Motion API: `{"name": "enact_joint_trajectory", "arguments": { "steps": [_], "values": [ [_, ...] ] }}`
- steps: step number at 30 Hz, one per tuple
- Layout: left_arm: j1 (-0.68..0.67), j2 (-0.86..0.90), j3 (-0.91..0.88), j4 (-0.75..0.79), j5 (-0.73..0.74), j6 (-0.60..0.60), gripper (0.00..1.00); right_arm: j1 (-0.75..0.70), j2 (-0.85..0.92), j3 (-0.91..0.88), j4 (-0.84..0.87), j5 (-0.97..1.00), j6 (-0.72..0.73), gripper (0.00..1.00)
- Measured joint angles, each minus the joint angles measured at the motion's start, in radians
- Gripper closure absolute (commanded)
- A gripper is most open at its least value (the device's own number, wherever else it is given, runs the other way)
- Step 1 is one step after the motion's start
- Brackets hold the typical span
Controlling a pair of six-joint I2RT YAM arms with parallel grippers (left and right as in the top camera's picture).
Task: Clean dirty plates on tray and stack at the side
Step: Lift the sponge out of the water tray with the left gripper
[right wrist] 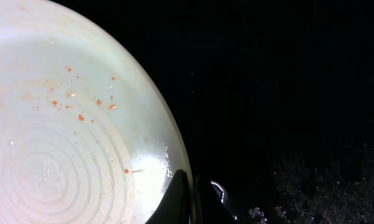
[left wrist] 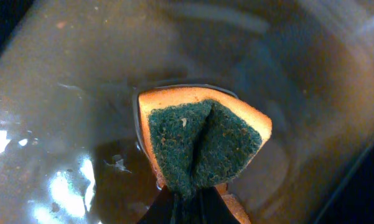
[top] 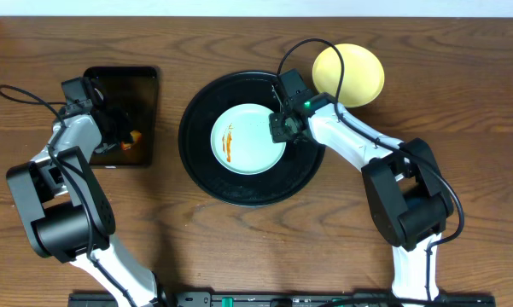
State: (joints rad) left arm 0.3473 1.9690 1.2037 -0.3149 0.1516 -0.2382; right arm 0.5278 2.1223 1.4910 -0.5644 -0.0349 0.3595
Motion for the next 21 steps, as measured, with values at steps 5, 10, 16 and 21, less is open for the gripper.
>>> {"name": "enact_joint_trajectory", "arguments": {
  "steps": [5,10,16,21],
  "values": [
    [0.0,-0.025,0.0,-0.013,0.023,0.0,0.92,0.0,0.0,0.0,0.0,0.002,0.0,0.99],
    [0.001,-0.084,0.0,-0.009,0.053,0.0,0.92,0.0,0.0,0.0,0.002,0.002,0.0,0.99],
    [0.001,-0.008,0.0,0.002,0.056,0.0,0.92,0.0,0.0,0.0,-0.008,0.002,0.0,0.99],
    [0.006,0.017,0.008,0.01,0.072,0.0,0.92,0.0,0.0,0.0,-0.01,0.002,0.0,0.99]
  ]
}}
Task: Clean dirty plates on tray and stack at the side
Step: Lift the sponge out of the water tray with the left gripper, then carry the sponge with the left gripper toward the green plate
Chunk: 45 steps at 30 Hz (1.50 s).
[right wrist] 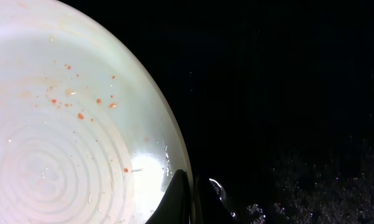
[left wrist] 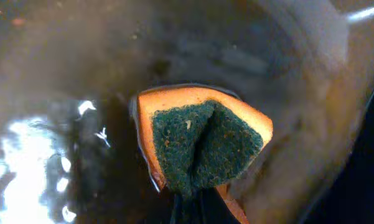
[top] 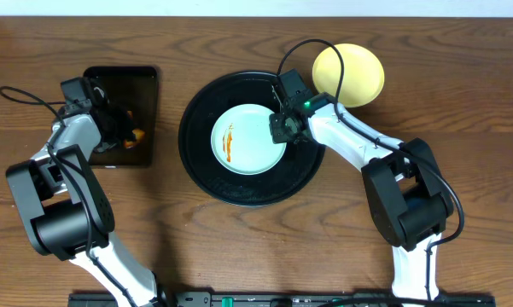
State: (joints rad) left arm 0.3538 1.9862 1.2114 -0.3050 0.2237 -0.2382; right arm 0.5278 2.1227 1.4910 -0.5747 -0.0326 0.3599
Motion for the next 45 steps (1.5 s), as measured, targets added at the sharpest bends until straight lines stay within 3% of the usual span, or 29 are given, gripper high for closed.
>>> {"name": "enact_joint_trajectory", "arguments": {
  "steps": [6,14,23,33,37,38,40,42,45],
  "values": [
    [0.019,-0.042,0.001,-0.006,0.01,-0.005,0.92,0.0,0.0,0.0,0.0,0.0,0.0,0.99],
    [0.055,-0.414,0.003,0.017,0.023,-0.064,0.92,0.0,0.0,0.0,0.003,0.002,0.0,0.99],
    [0.111,-0.338,0.005,0.127,0.502,-0.116,0.92,0.0,0.0,0.0,0.003,0.003,0.0,0.99],
    [0.251,-0.314,0.006,0.436,0.872,-0.401,0.92,0.0,0.0,0.0,0.003,0.004,0.0,0.99],
    [0.241,-0.314,0.001,0.248,0.837,-0.333,0.92,0.0,0.0,-0.001,0.011,0.005,-0.001,0.99],
    [0.232,-0.315,-0.002,0.127,0.763,-0.306,0.92,0.0,0.0,-0.001,0.011,0.006,-0.001,0.99],
    [0.22,-0.283,-0.019,0.047,0.665,-0.269,0.92,0.0,0.0,-0.001,0.009,0.006,-0.001,0.99],
    [0.22,-0.232,-0.031,0.086,0.653,-0.25,0.92,0.0,0.0,-0.001,0.001,0.006,-0.001,0.99],
    [0.232,-0.195,-0.049,0.269,0.744,-0.26,0.92,0.0,0.0,-0.001,-0.003,0.006,-0.001,0.99]
  ]
}}
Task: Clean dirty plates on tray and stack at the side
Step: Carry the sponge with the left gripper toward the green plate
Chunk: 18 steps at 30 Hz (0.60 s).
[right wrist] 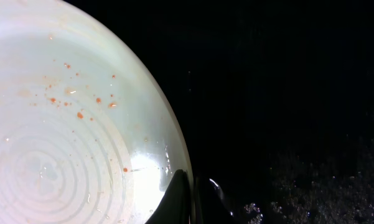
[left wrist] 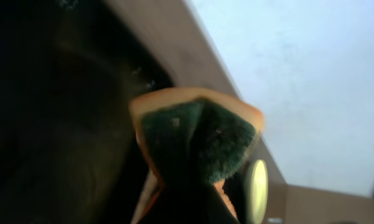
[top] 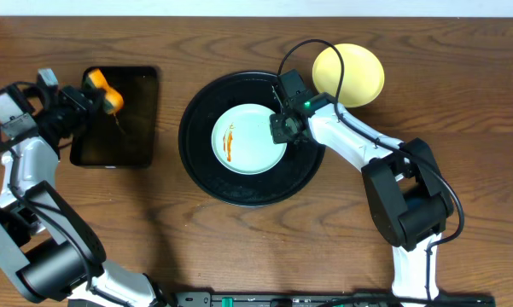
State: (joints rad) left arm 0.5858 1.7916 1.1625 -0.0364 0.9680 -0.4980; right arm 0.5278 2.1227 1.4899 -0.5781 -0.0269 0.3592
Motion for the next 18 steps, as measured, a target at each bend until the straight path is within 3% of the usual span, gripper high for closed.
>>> {"name": "enact_joint_trajectory", "arguments": {
  "steps": [4,8,10,12,15,18],
  "values": [
    [0.006,-0.02,0.008,0.476,0.219,-0.197,0.92,0.0,0.0,0.0,0.003,0.001,0.0,0.99],
    [0.006,-0.082,0.012,0.588,0.312,-0.311,0.92,0.0,0.0,0.0,0.004,0.001,0.0,0.99],
    [0.006,-0.096,0.016,0.527,0.34,-0.279,0.92,0.0,0.0,0.0,0.004,0.001,0.0,0.99],
    [0.006,-0.092,0.017,0.305,0.335,-0.139,0.92,0.0,0.0,0.0,0.003,0.0,0.0,0.99],
    [0.005,-0.064,0.015,-0.059,0.162,0.03,0.92,0.0,0.0,0.0,0.001,0.001,0.0,0.99],
    [0.008,-0.008,0.001,-0.159,-0.001,0.098,0.92,0.0,0.0,0.0,0.0,0.001,0.0,0.99]
  ]
}}
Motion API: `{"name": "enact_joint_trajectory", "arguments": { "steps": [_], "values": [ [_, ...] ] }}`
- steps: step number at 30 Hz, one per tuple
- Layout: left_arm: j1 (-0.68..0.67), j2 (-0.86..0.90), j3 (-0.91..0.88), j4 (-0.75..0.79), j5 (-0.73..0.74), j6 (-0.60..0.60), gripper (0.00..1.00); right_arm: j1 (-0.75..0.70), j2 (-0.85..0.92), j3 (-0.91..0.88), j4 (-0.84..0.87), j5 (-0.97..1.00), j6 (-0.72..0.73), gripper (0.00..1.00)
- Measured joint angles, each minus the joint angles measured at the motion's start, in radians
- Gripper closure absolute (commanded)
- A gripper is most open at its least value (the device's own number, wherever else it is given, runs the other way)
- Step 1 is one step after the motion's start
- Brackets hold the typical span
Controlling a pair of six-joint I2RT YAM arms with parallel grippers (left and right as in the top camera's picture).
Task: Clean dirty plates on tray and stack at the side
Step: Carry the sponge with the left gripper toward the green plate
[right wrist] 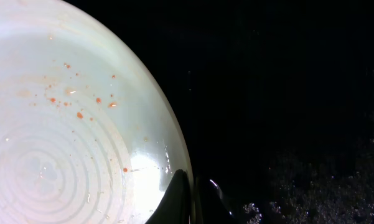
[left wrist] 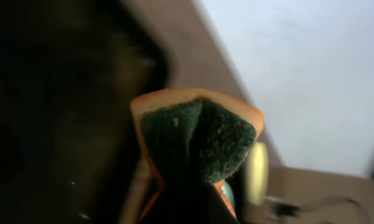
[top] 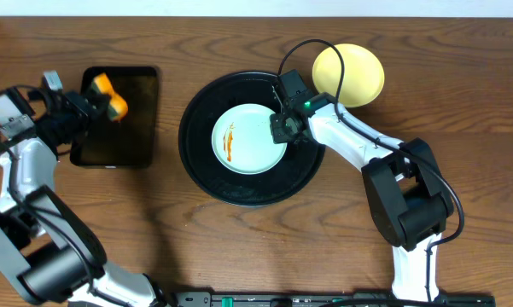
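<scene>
A pale green plate with an orange-red smear lies in the round black tray. My right gripper is shut on its right rim; red specks dot the plate. My left gripper is shut on an orange sponge with a green scrub face, held above the right part of the dark water tub. A yellow plate lies on the table behind the tray.
The wooden table stretches in front of the tray and tub. Cables run from both arms. The right arm's base stands at the front right.
My left gripper with the sponge has shifted slightly to the right and toward the front over the tub. The right gripper and the green plate have not moved.
The sponge in my left gripper was down in the tub's water at the two oldest moments. Then it was lifted out, above the tub's upper edge, and now sits a little further right. My right gripper stayed shut on the green plate's rim throughout.
</scene>
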State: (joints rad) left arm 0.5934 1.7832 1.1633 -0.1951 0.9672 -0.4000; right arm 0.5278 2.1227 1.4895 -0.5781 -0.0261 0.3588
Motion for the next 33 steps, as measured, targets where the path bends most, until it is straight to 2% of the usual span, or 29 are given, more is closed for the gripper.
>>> {"name": "enact_joint_trajectory", "arguments": {
  "steps": [3,5,6,8,11,12,15,16,17,18,20,22,24,26,27,29,31,33],
  "values": [
    [0.014,0.024,-0.019,0.113,-0.008,-0.056,0.92,0.0,0.0,0.0,0.0,0.0,0.0,0.99],
    [0.022,0.022,-0.02,0.287,0.054,-0.159,0.92,0.0,0.0,0.0,0.001,0.0,0.0,0.99],
    [0.026,0.021,-0.017,0.439,0.11,-0.247,0.92,0.0,0.0,0.0,0.0,0.0,0.0,0.99],
    [0.027,0.01,-0.009,0.634,0.202,-0.379,0.92,0.0,0.0,0.0,0.001,0.0,0.0,0.99],
    [0.027,-0.006,-0.006,0.731,0.287,-0.436,0.92,0.0,0.0,0.0,0.001,0.0,0.0,0.99],
    [0.027,-0.012,-0.003,0.689,0.306,-0.418,0.92,0.0,0.0,0.0,0.001,0.0,0.0,0.99],
    [0.024,-0.022,-0.005,0.363,0.285,-0.245,0.92,0.0,0.0,0.0,0.002,0.0,0.0,0.99],
    [0.02,-0.025,-0.02,0.205,0.207,-0.18,0.92,0.0,0.0,0.0,0.002,0.0,0.0,0.99],
    [0.018,-0.023,-0.032,0.131,0.143,-0.149,0.92,0.0,0.0,0.0,0.001,0.0,0.0,0.99],
    [0.013,-0.021,-0.051,-0.008,-0.012,-0.115,0.92,0.0,0.0,0.0,0.001,0.0,0.0,0.99],
    [0.015,-0.018,-0.071,-0.071,-0.161,-0.095,0.93,0.0,0.0,0.0,0.0,0.0,0.0,0.99],
    [0.029,-0.018,-0.077,-0.056,-0.223,-0.094,0.92,0.0,0.0,0.0,0.0,0.0,0.0,0.99],
    [0.048,-0.018,-0.076,0.05,-0.187,-0.108,0.93,0.0,0.0,0.0,0.0,0.0,0.0,0.99],
    [0.064,-0.018,-0.075,0.273,-0.058,-0.184,0.92,0.0,0.0,0.0,-0.002,0.0,0.0,0.99],
    [0.066,-0.018,-0.07,0.455,0.041,-0.276,0.93,0.0,0.0,0.0,-0.002,0.0,0.0,0.99],
    [0.061,-0.027,-0.056,0.711,0.173,-0.464,0.92,0.0,0.0,0.0,-0.001,-0.001,0.0,0.99],
    [0.056,-0.04,-0.05,0.856,0.253,-0.614,0.92,0.0,0.0,0.0,-0.002,-0.002,0.0,0.99],
    [0.048,-0.049,-0.05,0.898,0.309,-0.708,0.92,0.0,0.0,0.0,-0.002,-0.006,0.001,0.99]
  ]
}}
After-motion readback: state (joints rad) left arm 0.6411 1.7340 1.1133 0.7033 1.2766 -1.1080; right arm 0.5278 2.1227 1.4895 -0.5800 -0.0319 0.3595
